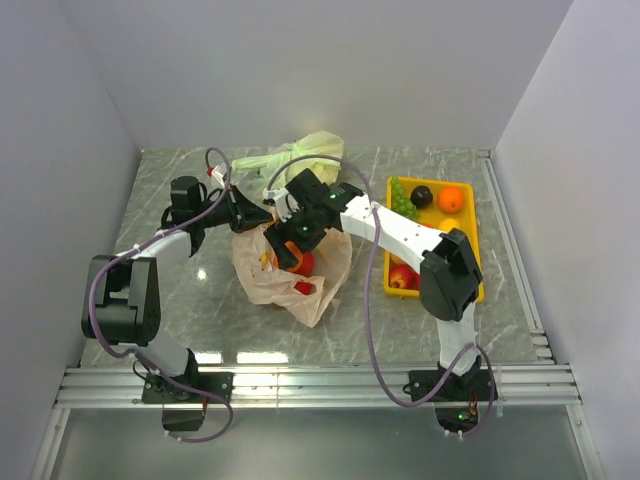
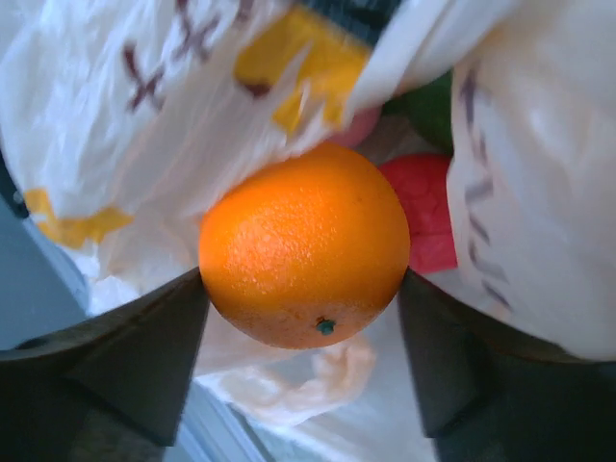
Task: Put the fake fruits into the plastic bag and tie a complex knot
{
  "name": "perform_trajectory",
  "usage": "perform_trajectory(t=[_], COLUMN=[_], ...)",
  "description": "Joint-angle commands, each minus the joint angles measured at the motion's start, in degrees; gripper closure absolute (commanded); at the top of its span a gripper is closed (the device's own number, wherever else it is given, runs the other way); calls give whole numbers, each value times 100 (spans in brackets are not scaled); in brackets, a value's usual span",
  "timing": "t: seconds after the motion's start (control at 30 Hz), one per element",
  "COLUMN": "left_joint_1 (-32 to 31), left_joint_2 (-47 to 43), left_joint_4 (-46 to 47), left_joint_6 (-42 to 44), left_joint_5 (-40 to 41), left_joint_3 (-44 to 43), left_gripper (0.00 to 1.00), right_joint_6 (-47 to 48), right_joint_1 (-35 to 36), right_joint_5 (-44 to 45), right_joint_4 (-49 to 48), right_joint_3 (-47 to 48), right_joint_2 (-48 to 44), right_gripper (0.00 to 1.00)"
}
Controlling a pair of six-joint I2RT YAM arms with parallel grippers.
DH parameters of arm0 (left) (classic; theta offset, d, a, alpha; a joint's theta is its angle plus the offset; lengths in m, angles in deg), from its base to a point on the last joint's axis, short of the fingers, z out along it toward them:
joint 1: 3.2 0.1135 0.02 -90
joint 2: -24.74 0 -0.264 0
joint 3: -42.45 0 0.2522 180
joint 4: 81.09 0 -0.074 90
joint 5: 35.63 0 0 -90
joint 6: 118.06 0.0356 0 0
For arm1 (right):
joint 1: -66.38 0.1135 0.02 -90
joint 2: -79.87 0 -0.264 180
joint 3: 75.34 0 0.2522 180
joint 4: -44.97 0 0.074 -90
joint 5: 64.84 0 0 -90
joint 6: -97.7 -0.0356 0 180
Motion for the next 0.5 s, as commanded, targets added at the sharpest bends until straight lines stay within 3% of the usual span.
perform_trajectory(t=[0.0, 0.23, 0.37, 0.47], left_joint_1=[41, 76, 76, 76], left_joint_2=[23, -12, -30, -56], left_joint_4=[472, 366, 279, -19], left_joint_6=[-243, -120, -50, 196], left_joint_5=[-181, -137, -93, -40], left_joint_3=[82, 109, 126, 48], left_gripper=[99, 99, 99, 99], right_joint_6=[-239, -64, 454, 1348], right_joint_1=[-28, -791, -1643, -2557], right_joint_5=[228, -472, -1192, -1205], right_joint_4=[-264, -204, 323, 1252], right_joint_3=[399, -225, -620, -954], right_joint_2=[-219, -1248, -1951, -2452], right_gripper=[2, 1, 0, 0])
